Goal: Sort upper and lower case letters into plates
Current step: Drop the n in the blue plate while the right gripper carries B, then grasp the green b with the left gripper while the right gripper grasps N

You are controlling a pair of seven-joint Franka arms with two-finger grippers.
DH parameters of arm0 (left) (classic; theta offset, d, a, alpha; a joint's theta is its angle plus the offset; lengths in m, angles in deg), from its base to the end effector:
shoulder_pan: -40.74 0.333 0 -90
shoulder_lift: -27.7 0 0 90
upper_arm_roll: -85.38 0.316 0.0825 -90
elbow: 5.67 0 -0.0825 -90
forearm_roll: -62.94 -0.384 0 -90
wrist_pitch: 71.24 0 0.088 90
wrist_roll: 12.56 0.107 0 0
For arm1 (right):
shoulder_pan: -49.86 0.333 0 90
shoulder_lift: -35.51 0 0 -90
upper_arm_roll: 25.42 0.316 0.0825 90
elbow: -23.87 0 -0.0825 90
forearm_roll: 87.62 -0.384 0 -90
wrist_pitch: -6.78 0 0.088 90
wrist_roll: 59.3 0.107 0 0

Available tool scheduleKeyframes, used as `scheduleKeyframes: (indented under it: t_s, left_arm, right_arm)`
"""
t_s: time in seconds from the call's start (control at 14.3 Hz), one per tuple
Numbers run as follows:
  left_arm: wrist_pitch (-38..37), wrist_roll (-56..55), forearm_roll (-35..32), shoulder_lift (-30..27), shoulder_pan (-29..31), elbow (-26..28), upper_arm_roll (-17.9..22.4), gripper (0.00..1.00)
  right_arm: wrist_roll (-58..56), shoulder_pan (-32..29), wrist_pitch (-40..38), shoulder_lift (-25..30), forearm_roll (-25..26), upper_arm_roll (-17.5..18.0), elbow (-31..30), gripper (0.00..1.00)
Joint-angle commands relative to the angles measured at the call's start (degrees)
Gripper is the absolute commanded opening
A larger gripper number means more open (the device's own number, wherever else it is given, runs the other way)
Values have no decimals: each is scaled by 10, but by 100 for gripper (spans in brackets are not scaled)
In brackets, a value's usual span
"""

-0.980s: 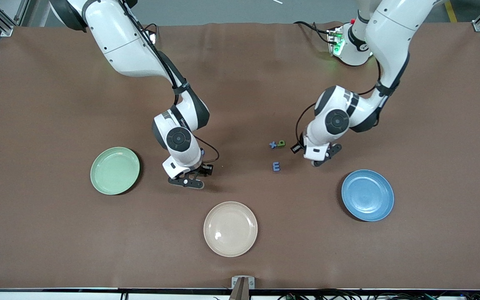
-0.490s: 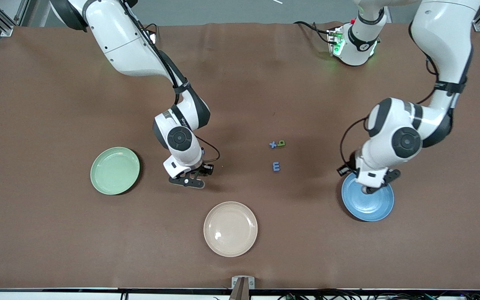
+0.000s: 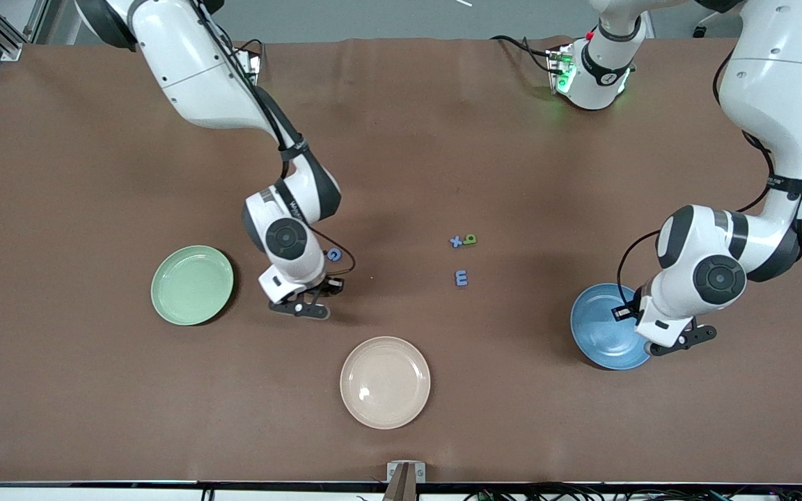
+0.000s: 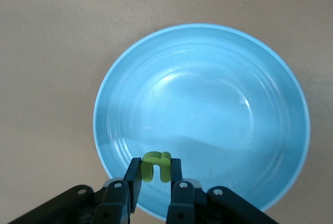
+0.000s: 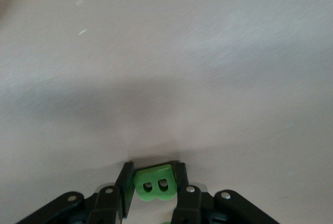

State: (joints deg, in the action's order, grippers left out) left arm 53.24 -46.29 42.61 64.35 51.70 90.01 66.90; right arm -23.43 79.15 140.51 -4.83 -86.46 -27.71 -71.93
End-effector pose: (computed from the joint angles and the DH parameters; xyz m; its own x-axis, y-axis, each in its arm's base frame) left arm 0.6690 -0.0518 0.2394 0.9564 0.2897 -0.0373 0.2834 -0.9513 -0.1217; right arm 0.6017 0.3093 0.1905 0.9913 -0.1315 -0.0107 -0.1307 -0.9898 0.0570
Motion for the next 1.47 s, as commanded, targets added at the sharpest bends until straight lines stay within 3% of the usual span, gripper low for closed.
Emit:
scheduleKeyframes:
  t_s: [0.0, 0.21, 0.49, 0.91, 1.12, 1.19, 1.33, 1.4]
  left_arm:
    - [-6, 3, -13, 2, 0, -14, -7, 100]
    - [-13, -1, -10, -27, -8, 6, -13, 100]
    - [-40, -48, -1, -46, -3, 30, -62, 100]
    - [-40, -264, 0, -43, -8, 60, -134, 100]
    - [-31, -336, 0, -41, -9, 83, -161, 98]
    - [-28, -362, 0, -40, -9, 86, -168, 96]
    - [-26, -404, 0, -38, -21, 90, -171, 92]
    - [-20, -421, 0, -39, -30, 95, -171, 91]
  right_arm:
    - [-102, -66, -63, 65, 0, 9, -22, 1]
    - [-240, -138, -136, 118, -5, 10, -40, 0]
    - [-367, -216, -132, 170, -11, 10, -112, 1]
    - [-381, -238, -20, 193, -27, 9, -235, 1]
    - [-381, -238, 11, 186, -34, 8, -262, 5]
    - [-381, -238, 11, 185, -34, 8, -262, 19]
    - [-381, -238, 10, 185, -34, 8, -261, 100]
    - [-381, -238, 9, 186, -34, 8, -258, 100]
